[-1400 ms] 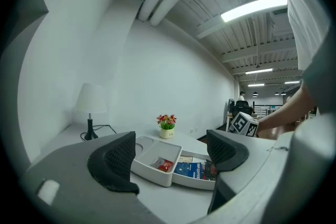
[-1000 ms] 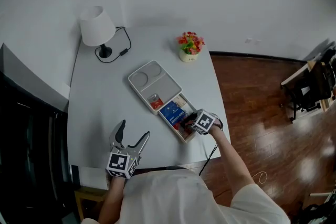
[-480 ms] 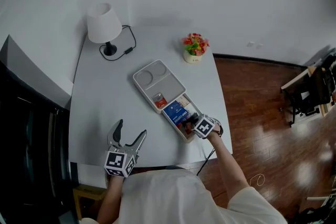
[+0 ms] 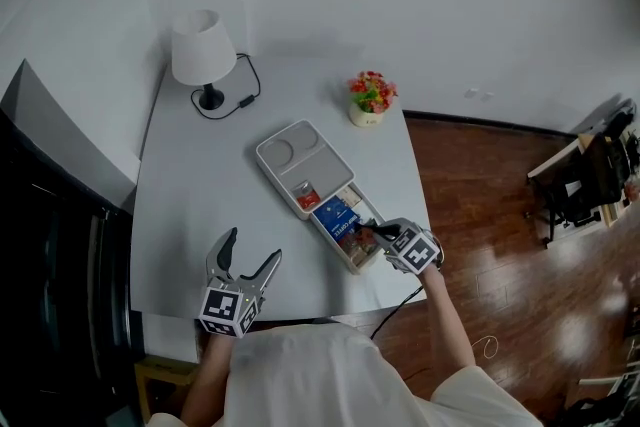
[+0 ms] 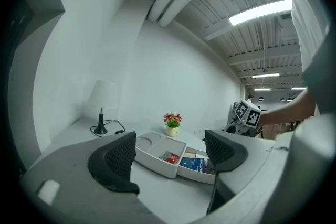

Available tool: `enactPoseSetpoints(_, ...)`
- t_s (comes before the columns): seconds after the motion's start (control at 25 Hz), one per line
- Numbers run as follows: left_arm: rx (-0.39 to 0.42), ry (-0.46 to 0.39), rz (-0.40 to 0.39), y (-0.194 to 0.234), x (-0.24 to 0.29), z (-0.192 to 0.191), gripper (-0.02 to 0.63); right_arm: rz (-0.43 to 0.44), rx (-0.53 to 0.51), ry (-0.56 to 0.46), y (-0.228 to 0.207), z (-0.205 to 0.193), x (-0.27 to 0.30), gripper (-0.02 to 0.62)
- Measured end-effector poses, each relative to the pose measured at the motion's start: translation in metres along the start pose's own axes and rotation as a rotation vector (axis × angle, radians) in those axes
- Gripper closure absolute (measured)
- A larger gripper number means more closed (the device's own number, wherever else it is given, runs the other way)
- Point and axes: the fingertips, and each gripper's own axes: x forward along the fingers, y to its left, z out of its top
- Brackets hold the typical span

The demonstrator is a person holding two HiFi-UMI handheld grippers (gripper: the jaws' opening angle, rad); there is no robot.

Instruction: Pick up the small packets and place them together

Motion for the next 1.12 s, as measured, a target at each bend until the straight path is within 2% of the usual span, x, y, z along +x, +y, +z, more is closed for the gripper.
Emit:
enactPoseSetpoints(0.2, 0.002, -0.002, 0.015, 0.007, -0.007, 0.002, 0.206, 0.011, -0.086, -0.053, -0.036, 0.045, -0.011, 0.581)
enactPoseSetpoints(0.36, 0.001, 0.003, 0.042, 0.014, -0.014, 0.002, 0.206, 0.067, -0.119, -0.061, -0.066, 0.079, 0.012, 0.581)
enactPoseSetpoints(0.48, 0.001, 0.011, 0.073, 0.021, -0.021, -0.001, 0.206, 0.093, -0.173, -0.027, -0.085, 0.098, 0.037, 0.581)
enactPoseSetpoints(0.6, -0.011, 0.015, 0.119, 0.030, -0.028, -0.003, 0.206, 0.127, -0.222, 0.036, -0.104, 0.104, 0.067, 0.581)
enactPoseSetpoints(0.8, -0.031, 0.032, 0.186, 0.039, -0.038, -0.010, 0.206, 0.140, -0.215, 0.121, -0.133, 0.104, 0.106, 0.578)
enactPoseSetpoints(1.0, -0.036, 0.075, 0.209, 0.035, -0.043, -0.025, 0.206, 0.119, -0.201, 0.128, -0.149, 0.110, 0.136, 0.563)
enactPoseSetpoints(1.12, -0.049, 0.080, 0.219, 0.035, -0.045, -0.027, 0.206, 0.109, -0.231, 0.132, -0.150, 0.108, 0.149, 0.551)
